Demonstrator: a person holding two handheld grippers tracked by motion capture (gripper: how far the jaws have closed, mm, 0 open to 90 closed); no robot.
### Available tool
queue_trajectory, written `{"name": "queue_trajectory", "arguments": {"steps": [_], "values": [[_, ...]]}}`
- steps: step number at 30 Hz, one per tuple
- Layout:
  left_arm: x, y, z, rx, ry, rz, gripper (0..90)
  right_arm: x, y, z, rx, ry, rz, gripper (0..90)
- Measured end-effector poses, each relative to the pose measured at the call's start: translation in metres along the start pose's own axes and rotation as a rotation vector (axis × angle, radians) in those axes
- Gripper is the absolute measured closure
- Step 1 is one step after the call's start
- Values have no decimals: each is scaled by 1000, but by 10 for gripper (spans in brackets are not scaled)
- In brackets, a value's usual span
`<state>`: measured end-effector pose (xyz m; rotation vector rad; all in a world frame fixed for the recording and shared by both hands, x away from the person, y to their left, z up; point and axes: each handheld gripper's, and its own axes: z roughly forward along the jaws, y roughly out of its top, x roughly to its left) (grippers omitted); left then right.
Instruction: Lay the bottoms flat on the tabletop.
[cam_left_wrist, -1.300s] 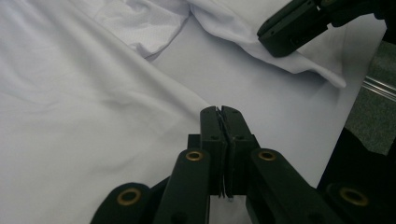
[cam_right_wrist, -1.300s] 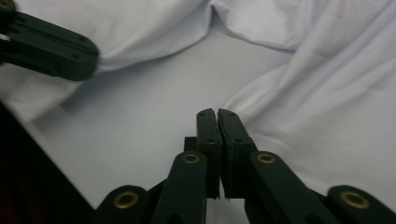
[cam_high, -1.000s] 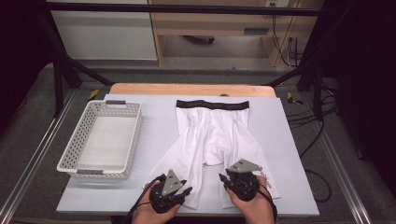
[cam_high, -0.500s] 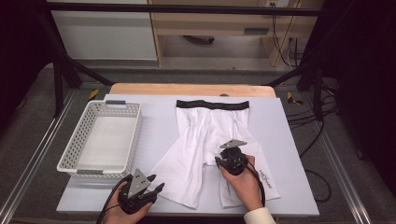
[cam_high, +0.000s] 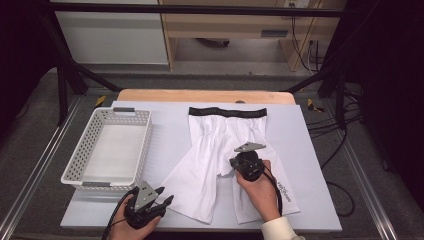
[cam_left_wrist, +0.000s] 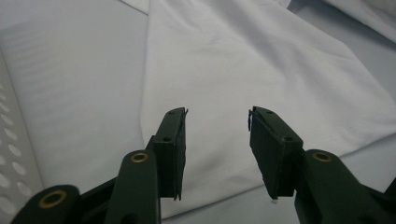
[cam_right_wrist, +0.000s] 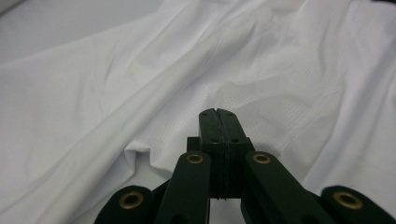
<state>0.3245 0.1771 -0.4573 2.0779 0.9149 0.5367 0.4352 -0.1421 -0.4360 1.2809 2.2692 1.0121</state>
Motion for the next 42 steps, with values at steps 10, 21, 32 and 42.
{"name": "queue_trajectory", "arguments": {"steps": [10, 21, 32, 42], "values": [[3, 0, -2, 0, 11, -6, 556, -24, 13, -20, -67, -24, 55, 900], [7, -3, -1, 29, 49, -9, 554, -54, -32, -12, -57, -81, 157, 756], [12, -7, 3, 86, 74, -22, 569, 9, -39, -29, -92, -19, 33, 594], [12, -11, 9, 130, 83, 4, 587, 30, -41, -15, -29, 50, -6, 548]]}}
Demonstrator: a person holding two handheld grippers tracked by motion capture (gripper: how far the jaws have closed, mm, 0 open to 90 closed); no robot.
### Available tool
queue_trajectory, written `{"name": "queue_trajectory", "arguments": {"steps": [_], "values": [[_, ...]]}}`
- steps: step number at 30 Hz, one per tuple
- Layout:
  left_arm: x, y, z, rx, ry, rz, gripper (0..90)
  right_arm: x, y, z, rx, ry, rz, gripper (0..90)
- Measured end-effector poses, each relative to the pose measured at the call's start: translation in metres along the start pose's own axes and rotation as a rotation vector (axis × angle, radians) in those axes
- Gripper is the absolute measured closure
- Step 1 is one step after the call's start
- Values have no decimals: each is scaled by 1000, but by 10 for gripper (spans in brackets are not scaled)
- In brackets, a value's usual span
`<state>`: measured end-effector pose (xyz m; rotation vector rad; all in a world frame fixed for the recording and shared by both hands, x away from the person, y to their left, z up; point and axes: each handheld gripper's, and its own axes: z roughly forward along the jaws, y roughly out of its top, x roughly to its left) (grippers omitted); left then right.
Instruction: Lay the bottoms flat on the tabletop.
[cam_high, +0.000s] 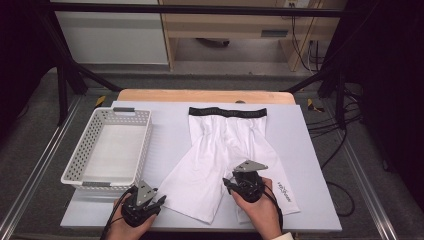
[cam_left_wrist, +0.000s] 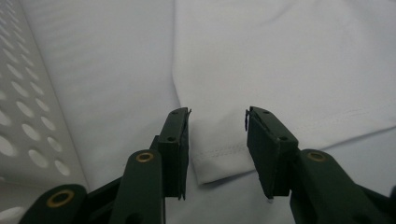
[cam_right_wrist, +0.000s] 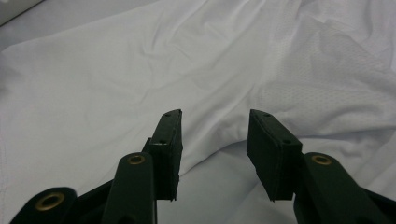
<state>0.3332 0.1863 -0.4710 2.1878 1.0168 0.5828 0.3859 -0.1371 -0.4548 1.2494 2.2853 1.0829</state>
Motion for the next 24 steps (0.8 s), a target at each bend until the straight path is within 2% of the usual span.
{"name": "queue_trajectory", "arguments": {"steps": [6, 11, 13, 16, 20, 22, 24], "values": [[4, -1, 1, 11, 1, -19, 580, 10, 1, 8, 20, 16, -25, 516], [4, -1, 5, 21, -19, -19, 632, 24, 0, 20, 74, 14, -69, 518], [6, -1, 6, 20, -27, -28, 648, 27, -1, 24, 98, -2, -88, 553], [7, -2, 7, 16, -50, -38, 700, 28, -3, 27, 123, -9, -94, 660], [3, -1, 8, 12, -56, -8, 817, 26, -3, 26, 118, -6, -93, 833], [1, 0, 9, 11, -57, 4, 862, 25, -4, 26, 119, -6, -91, 889], [0, 0, 8, 10, -57, 11, 880, 23, -4, 25, 120, -3, -91, 900]]}}
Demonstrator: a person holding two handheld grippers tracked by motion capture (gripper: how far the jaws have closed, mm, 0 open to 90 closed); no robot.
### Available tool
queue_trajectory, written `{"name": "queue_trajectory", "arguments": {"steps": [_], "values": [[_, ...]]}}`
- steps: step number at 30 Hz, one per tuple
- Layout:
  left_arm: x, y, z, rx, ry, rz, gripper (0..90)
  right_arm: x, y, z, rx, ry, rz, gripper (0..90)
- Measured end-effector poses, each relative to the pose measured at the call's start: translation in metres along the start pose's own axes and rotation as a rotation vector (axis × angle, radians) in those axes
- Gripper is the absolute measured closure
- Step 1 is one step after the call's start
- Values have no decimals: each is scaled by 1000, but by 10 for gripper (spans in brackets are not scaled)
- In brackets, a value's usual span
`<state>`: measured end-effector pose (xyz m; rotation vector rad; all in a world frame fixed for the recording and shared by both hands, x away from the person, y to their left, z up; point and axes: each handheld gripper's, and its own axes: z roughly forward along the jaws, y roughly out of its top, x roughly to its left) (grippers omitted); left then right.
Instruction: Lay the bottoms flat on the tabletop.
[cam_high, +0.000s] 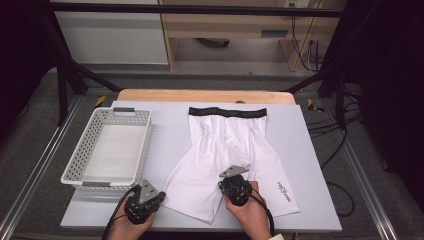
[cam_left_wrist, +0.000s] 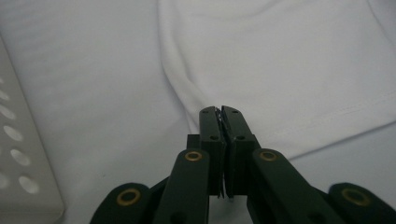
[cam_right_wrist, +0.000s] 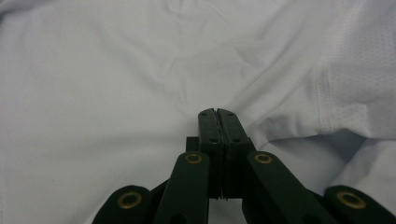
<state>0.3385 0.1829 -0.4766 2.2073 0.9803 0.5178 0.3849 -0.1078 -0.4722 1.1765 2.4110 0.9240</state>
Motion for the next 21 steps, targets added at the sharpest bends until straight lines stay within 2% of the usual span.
{"name": "queue_trajectory", "arguments": {"steps": [3, 7, 13, 17, 20, 21], "values": [[-2, 1, -2, -23, -40, -11, 888, -4, -1, -3, -3, -2, 15, 900], [-11, 4, -8, -61, -64, 13, 889, -11, -4, -13, -17, -21, 32, 900], [-21, 6, -7, -58, -112, 42, 889, -23, -12, -24, -17, -41, 67, 900], [-27, 7, -7, -57, -133, 60, 888, -28, -15, -25, -8, -48, 85, 900], [-27, 9, -8, -63, -127, 60, 879, -28, -16, -24, -4, -41, 93, 900], [-25, 11, -9, -70, -115, 53, 849, -28, -17, -23, -5, -39, 87, 899]]}}
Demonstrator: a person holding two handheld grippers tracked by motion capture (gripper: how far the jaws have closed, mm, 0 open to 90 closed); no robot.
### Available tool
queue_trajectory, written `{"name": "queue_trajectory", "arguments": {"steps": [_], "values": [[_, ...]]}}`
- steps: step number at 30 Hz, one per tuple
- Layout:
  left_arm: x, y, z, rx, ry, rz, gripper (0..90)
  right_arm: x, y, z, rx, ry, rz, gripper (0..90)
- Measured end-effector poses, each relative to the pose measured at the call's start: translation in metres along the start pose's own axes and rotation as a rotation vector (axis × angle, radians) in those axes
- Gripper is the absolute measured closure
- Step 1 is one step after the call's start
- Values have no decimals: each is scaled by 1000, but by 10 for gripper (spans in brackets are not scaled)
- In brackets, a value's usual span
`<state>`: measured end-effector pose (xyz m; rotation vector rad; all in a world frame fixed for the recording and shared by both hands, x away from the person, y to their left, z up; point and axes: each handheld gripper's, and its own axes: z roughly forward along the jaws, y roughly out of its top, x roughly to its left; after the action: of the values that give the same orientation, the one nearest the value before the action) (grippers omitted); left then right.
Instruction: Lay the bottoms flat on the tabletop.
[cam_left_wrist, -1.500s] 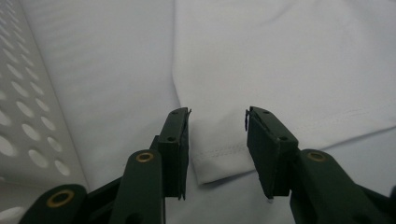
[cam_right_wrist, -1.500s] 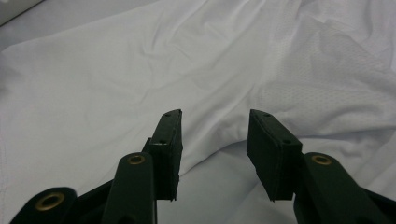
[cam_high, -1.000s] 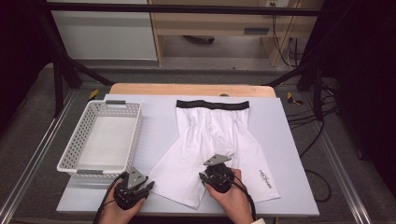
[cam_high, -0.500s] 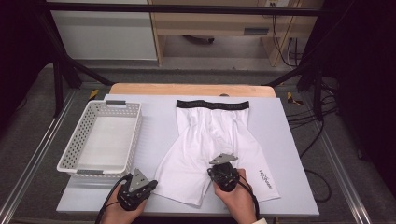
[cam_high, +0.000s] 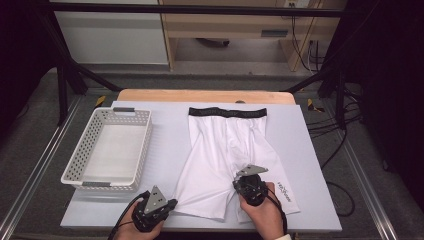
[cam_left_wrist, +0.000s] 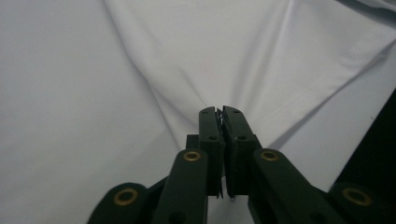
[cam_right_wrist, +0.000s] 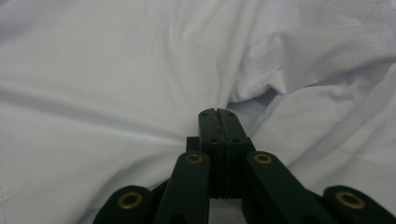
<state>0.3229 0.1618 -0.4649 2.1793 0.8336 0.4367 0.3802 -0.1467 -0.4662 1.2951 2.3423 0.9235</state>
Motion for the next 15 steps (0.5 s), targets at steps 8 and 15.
{"name": "queue_trajectory", "arguments": {"steps": [8, 15], "values": [[22, 34, 12, -57, 85, -6, 646, 1, 0, 1, -1, 5, -9, 819], [65, 79, 74, -17, 111, -58, 591, 6, -2, -17, -101, 26, -51, 659]]}}
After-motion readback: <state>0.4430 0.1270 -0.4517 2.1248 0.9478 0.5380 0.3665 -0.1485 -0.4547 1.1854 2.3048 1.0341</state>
